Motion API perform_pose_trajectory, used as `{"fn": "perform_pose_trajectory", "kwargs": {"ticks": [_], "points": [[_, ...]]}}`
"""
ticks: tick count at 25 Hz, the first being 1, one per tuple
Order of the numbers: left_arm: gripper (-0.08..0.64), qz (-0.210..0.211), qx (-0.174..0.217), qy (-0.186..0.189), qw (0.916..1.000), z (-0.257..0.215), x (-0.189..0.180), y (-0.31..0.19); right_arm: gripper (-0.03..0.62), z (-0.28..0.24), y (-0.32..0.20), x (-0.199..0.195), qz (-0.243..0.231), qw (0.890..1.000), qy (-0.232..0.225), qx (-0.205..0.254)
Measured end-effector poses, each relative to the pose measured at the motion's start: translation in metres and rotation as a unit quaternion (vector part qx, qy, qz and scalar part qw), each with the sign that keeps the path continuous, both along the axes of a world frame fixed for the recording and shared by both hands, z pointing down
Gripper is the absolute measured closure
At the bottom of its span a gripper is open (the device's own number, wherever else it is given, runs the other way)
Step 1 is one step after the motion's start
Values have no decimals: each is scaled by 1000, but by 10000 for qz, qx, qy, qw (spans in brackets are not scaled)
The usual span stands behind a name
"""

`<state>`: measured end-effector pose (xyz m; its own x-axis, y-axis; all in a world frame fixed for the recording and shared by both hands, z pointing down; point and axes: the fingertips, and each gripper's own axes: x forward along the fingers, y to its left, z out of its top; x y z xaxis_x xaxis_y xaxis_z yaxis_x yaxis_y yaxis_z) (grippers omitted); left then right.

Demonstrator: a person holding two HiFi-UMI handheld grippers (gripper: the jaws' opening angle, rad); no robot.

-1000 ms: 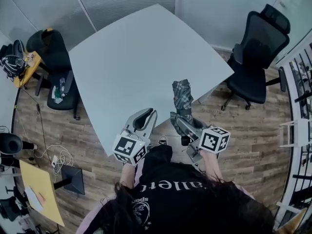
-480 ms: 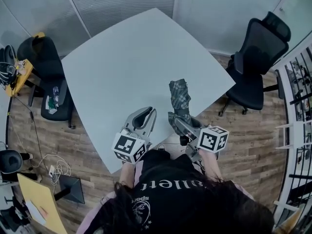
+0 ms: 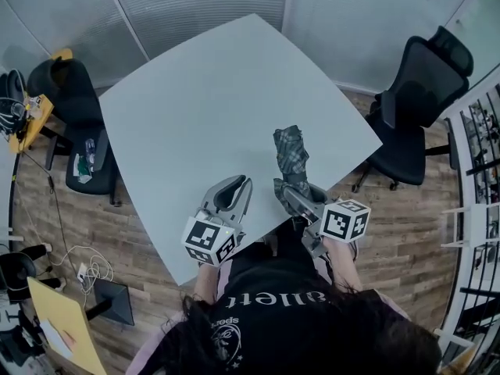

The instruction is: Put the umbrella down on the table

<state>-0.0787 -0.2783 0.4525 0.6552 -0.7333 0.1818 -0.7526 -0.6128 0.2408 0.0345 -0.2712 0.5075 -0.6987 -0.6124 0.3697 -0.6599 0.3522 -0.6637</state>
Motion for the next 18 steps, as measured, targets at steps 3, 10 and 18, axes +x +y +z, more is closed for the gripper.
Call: {"fn": "perform_pose_trajectory", "kwargs": {"ticks": [3, 10, 18], "points": [[500, -198, -38, -1, 9998, 3, -1, -11, 390, 3, -24, 3, -212, 9997, 72, -3], [500, -805, -144, 10, 9966, 7, -4, -46, 390, 13, -90, 16, -776, 9964, 335, -20], [500, -1331, -255, -17, 9908, 8, 10, -83, 390, 26, -186, 37, -1615, 9827, 902, 110]]}}
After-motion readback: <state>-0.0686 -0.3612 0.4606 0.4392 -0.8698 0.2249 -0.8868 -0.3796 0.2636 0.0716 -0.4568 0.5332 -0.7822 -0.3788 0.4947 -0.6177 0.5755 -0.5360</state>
